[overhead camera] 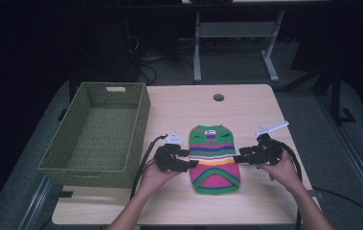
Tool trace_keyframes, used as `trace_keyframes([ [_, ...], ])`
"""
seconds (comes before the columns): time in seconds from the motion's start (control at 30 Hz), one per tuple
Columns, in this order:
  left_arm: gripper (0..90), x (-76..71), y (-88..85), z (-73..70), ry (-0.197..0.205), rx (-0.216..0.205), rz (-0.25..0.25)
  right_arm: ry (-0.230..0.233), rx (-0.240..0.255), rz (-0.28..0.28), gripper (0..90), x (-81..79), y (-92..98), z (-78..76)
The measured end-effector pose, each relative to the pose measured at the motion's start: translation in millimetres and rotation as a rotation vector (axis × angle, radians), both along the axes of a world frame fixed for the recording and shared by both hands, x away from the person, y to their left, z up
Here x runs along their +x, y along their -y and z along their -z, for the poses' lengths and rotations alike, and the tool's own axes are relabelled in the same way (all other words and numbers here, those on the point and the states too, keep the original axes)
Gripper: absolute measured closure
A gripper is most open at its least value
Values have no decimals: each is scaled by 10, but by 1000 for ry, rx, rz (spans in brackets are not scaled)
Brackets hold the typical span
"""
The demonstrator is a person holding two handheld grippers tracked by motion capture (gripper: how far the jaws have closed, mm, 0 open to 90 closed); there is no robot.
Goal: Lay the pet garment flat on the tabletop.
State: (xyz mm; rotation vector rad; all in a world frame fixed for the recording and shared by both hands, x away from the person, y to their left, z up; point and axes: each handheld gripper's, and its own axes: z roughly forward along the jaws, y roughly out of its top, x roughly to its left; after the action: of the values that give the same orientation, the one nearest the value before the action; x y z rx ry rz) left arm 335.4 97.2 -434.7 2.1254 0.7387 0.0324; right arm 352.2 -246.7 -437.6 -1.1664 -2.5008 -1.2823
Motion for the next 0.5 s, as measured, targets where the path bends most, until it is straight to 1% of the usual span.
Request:
trace_keyframes([
  [0.17, 391, -32, 6, -6, 8, 0, 3, 3, 1, -1, 392, -54, 55, 22],
  [0.2, 378, -43, 11, -12, 9, 1, 3, -2, -13, 2, 385, -75, 72, 29],
  [0.37, 360, -60, 16, -23, 13, 0, 4, -1, -3, 7, 381, -114, 117, 51],
  [0.43, 355, -74, 17, -31, 14, 7, 4, 3, -3, 5, 379, -130, 134, 64],
  [0.5, 345, -94, 23, -29, 26, 23, 1, 2, -6, 7, 377, -151, 152, 73],
])
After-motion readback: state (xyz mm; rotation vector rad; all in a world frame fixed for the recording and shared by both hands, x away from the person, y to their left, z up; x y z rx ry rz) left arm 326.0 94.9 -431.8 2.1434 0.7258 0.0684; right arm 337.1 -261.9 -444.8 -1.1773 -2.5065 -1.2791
